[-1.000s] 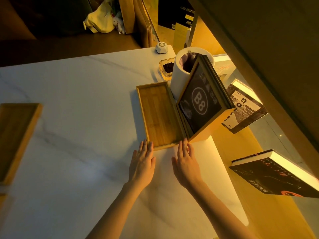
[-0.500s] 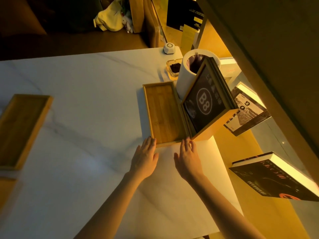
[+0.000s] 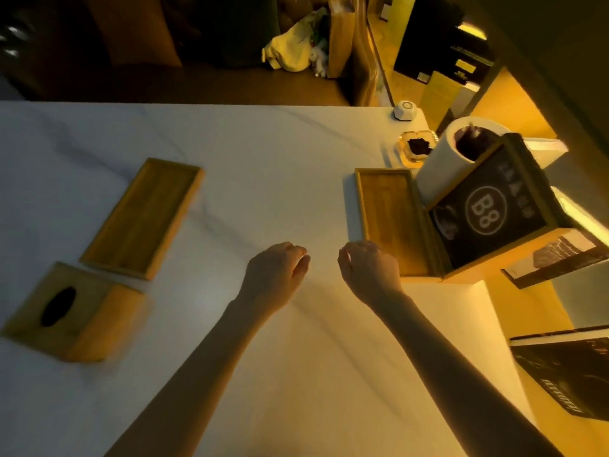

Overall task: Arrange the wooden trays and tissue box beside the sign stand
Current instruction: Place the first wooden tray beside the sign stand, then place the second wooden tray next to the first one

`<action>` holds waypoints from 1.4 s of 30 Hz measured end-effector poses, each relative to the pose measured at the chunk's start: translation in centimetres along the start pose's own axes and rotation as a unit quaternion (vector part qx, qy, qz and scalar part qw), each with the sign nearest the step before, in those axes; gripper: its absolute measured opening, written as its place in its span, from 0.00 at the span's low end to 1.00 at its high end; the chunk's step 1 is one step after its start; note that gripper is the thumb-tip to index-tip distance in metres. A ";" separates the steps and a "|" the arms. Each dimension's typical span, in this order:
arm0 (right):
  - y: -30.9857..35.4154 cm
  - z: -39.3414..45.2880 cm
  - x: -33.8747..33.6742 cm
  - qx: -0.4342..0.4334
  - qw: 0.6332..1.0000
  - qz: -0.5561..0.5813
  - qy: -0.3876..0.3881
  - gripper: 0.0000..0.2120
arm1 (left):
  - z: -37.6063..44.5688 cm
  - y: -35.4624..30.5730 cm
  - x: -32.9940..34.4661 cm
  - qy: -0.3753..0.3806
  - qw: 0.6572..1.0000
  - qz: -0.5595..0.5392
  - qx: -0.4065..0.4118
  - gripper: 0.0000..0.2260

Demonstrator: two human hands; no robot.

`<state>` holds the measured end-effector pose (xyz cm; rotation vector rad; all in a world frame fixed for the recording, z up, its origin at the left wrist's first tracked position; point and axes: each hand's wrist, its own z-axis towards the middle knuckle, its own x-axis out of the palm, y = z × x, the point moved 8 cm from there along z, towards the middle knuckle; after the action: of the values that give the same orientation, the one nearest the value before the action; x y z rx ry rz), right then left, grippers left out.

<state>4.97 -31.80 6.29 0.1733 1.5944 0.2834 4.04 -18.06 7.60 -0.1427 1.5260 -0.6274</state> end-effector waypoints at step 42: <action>29.7 4.5 18.8 0.288 0.748 0.576 0.161 0.21 | -7.0 40.1 -12.4 0.064 0.862 -0.323 -0.385 0.17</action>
<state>6.69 2.28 -3.32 1.7086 1.6821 0.7873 9.98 23.30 -0.57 -1.2909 1.7897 -0.5037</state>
